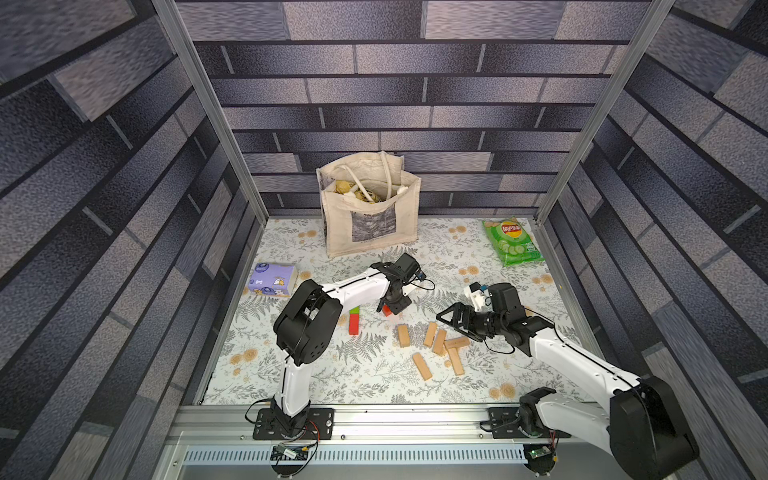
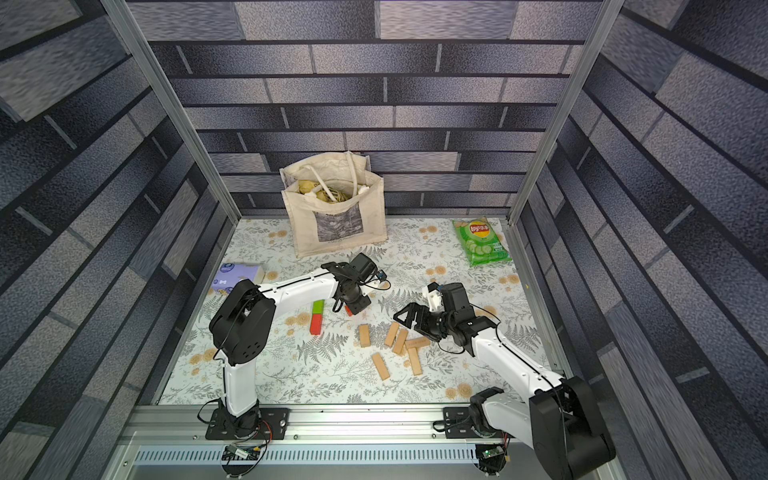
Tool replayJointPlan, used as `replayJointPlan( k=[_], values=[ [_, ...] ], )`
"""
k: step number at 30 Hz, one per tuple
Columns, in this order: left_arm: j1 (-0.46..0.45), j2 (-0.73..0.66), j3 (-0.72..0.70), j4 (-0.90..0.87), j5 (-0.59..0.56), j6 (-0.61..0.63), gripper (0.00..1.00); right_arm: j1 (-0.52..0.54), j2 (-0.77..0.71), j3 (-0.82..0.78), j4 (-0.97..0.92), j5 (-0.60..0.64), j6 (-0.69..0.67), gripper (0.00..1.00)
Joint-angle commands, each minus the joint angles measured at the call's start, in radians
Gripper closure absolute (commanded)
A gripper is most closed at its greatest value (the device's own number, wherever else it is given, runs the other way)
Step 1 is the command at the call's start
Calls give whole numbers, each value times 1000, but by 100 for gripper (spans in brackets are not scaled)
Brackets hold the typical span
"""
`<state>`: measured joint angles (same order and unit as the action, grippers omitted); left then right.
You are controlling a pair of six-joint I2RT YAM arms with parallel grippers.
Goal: Assemble the letter k with building blocks
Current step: Pick up the building block from the center of the board, then assemble the building block at the center of the board.
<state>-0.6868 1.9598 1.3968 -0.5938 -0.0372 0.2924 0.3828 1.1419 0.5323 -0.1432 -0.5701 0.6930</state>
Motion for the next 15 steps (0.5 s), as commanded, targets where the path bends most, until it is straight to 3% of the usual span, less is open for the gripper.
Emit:
replayJointPlan(
  k=[1,15],
  values=[
    [28,-44,16,-23,41,40,92,-9,23,41,-19,4,-30,0],
    [104,-42,46,-55,53,33,94,-9,117,97,16,-1,-15,0]
  ],
)
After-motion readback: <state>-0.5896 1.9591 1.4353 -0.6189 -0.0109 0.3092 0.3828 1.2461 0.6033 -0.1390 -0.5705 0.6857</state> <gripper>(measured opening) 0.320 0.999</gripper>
